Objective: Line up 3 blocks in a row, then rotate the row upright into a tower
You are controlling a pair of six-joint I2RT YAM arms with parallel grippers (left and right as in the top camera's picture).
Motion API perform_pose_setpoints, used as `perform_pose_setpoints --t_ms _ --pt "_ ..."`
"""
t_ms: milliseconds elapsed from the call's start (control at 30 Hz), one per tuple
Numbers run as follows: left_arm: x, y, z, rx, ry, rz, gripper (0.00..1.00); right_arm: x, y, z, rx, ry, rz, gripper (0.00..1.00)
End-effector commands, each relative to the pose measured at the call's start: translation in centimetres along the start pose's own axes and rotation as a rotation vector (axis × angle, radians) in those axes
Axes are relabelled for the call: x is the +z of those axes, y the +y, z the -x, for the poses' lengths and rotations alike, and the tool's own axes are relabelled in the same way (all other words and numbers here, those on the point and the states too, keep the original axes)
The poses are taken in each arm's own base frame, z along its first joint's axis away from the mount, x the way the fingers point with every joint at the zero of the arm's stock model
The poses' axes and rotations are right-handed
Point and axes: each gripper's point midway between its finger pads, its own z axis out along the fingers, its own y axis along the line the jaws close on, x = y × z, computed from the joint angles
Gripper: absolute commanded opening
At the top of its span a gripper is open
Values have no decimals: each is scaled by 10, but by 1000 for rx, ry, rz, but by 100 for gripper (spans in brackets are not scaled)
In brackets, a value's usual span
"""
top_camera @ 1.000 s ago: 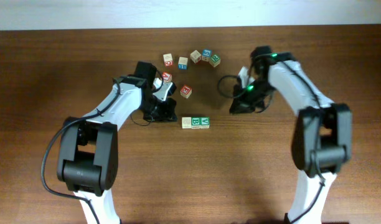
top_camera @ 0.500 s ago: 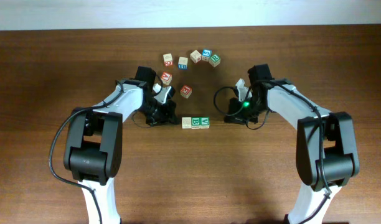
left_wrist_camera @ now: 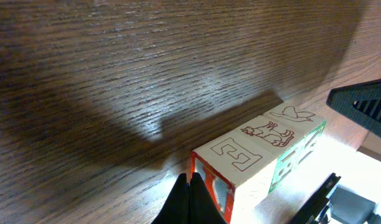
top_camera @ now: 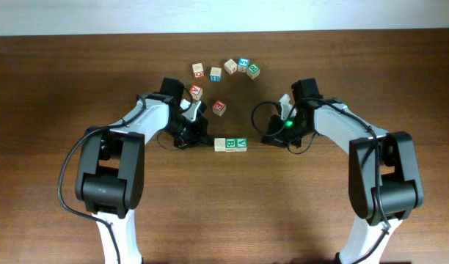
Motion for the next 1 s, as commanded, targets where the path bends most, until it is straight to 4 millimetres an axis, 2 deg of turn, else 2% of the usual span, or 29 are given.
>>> perform_pose_setpoints --t_ms 0,100,500,733,967 --pt "3 -2 -3 -20 15 -24 0 6 2 -7 1 17 -8 5" --pt "0 -9 -3 -14 13 -56 0 6 2 -7 1 16 -8 5" --pt "-3 -10 -3 2 8 -63 0 7 2 -7 2 19 -9 5" --pt "-18 -18 2 54 -36 -41 0 8 0 -9 5 23 -11 4" --pt "-16 -20 -2 52 -21 -38 0 8 0 -10 21 25 -11 4"
